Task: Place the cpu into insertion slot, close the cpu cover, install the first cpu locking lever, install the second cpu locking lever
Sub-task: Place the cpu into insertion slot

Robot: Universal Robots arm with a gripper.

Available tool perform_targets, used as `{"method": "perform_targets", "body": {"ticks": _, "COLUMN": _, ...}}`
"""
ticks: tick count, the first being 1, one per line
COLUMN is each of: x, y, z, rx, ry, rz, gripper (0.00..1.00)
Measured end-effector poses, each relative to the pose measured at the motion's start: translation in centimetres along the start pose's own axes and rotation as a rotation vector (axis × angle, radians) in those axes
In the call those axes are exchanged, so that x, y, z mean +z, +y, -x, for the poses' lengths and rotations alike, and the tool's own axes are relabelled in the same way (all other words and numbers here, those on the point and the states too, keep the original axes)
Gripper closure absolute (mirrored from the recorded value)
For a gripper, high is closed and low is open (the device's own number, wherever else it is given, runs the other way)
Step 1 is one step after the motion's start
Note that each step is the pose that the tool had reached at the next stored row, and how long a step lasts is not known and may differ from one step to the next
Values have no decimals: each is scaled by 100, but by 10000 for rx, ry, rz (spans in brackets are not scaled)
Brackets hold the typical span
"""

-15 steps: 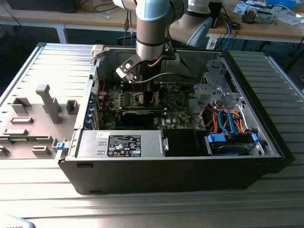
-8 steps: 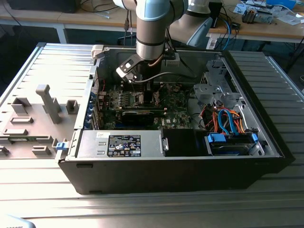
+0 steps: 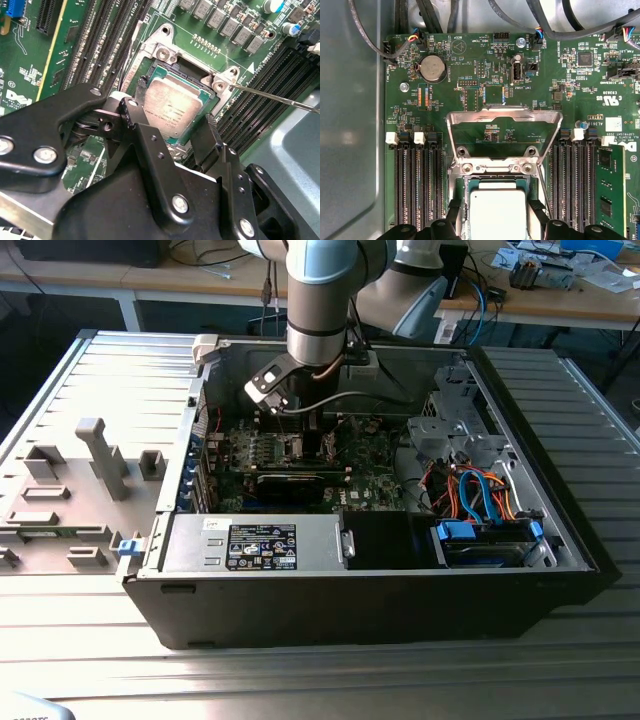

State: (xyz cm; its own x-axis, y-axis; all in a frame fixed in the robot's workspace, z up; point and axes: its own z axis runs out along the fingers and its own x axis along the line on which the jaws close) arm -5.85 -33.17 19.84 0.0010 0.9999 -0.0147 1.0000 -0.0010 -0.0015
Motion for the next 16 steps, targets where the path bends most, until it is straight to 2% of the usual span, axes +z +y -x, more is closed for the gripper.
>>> {"method": "perform_targets", "body": {"ticks": 4, "x": 0, "y": 0, "z": 0, "rx": 0, "ry": -1, "rz": 1, "gripper": 38}}
{"method": "perform_targets", "body": {"ticks": 6, "x": 0, "y": 0, "z": 4, "rx": 0, "ry": -35, "rz": 0, "gripper": 38}}
{"method": "perform_targets", "body": {"ticks": 8, "x": -2, "y": 0, "z": 22, "rx": 5, "ry": -36, "rz": 0, "gripper": 38}}
{"method": "perform_targets", "body": {"ticks": 10, "x": -32, "y": -1, "z": 25, "rx": 9, "ry": -30, "rz": 0, "gripper": 38}}
{"method": "perform_targets", "body": {"ticks": 12, "x": -93, "y": -1, "z": 26, "rx": 8, "ry": -25, "rz": 0, "gripper": 38}}
{"method": "perform_targets", "body": {"ticks": 14, "x": -219, "y": 0, "z": 27, "rx": 8, "ry": -24, "rz": 1, "gripper": 38}}
{"method": "perform_targets", "body": {"ticks": 16, "x": -271, "y": -1, "z": 28, "rx": 8, "ry": -27, "rz": -1, "gripper": 38}}
